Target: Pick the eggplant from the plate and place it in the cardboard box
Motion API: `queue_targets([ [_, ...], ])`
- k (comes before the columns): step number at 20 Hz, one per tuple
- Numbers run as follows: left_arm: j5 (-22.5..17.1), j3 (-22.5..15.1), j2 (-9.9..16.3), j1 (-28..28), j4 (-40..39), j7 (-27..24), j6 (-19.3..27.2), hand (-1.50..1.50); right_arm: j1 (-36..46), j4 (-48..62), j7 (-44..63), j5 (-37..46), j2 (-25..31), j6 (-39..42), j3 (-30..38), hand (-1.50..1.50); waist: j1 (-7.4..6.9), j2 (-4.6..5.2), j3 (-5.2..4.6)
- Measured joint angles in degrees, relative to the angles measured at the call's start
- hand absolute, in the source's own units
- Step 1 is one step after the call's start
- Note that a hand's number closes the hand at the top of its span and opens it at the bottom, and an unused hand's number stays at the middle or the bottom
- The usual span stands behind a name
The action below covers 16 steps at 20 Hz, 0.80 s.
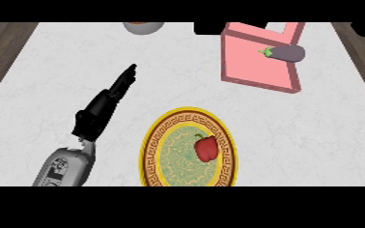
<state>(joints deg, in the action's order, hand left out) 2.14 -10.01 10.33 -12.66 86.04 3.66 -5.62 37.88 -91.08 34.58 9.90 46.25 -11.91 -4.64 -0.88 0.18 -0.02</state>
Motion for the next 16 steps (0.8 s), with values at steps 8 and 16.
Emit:
queue_targets([
  [8, 1.7, 0.0, -1.9, -0.4, 0.2, 0.7, 0.6, 0.00, 4.7, 15.3, -7.7, 7.9, -7.1, 0.4, -2.5, 1.50, 0.00, 0.01, 0.00],
  [16, 1.9, 0.3, -1.6, 0.4, 2.0, 1.1, -0.5, 0.00, 7.9, 30.4, -12.6, 7.0, -16.5, -0.3, -0.1, -1.50, -0.43, 0.14, 0.05],
])
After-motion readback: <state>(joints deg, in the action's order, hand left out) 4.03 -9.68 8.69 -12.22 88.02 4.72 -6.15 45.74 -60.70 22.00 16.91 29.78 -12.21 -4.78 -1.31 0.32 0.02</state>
